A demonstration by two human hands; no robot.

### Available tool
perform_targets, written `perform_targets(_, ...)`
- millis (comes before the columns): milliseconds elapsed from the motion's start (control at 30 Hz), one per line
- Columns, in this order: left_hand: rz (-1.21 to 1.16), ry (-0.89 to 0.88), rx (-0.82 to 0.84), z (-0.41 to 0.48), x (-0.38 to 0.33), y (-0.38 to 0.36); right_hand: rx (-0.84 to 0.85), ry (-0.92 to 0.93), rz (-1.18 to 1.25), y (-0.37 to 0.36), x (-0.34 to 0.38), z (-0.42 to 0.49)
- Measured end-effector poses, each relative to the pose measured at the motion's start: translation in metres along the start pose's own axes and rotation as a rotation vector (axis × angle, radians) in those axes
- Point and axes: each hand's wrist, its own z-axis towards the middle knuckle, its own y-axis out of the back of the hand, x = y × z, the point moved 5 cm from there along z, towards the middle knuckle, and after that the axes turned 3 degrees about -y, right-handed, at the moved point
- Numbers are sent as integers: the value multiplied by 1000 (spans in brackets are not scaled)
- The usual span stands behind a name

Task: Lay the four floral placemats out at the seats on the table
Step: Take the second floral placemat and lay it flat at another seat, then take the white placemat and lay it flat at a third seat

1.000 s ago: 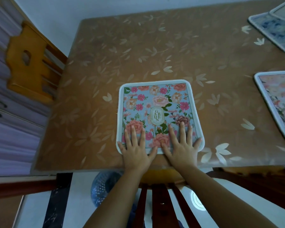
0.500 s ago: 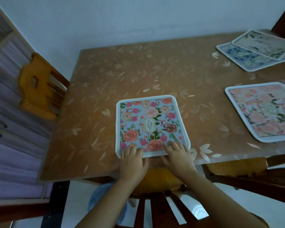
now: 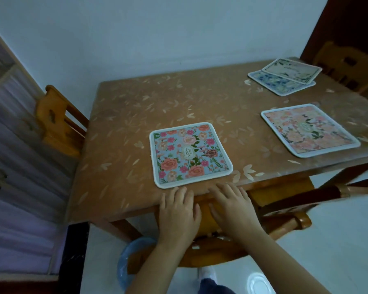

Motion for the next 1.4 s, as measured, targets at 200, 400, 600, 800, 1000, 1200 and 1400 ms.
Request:
perform_targets(200,-52,-12,20,-36,-19,16,-60,-131,-5,24,2,-55)
perform_targets(400,-156,-107,93,-42,-73,20,-141,-262,-12,55,-31,-96)
perform_targets(600,-164,-279,68,-31,-155,14,-220,-380,23,79,-91,-129)
perform_targets(800,-227,-361,204,-14,-272,-28,-352,-463,-4,120,-199,-169)
perform_targets(1000,-298,-444,178,0,-410,-55,-423,-542,-88,166,-312,-214)
perform_targets(1200,-344,-555,206,9,-508,-78,-419,-672,-105,187,-398,-259)
perform_targets(1400,-333,-671,174,36,-580,-105,-491,-747,-76,200,-474,-267)
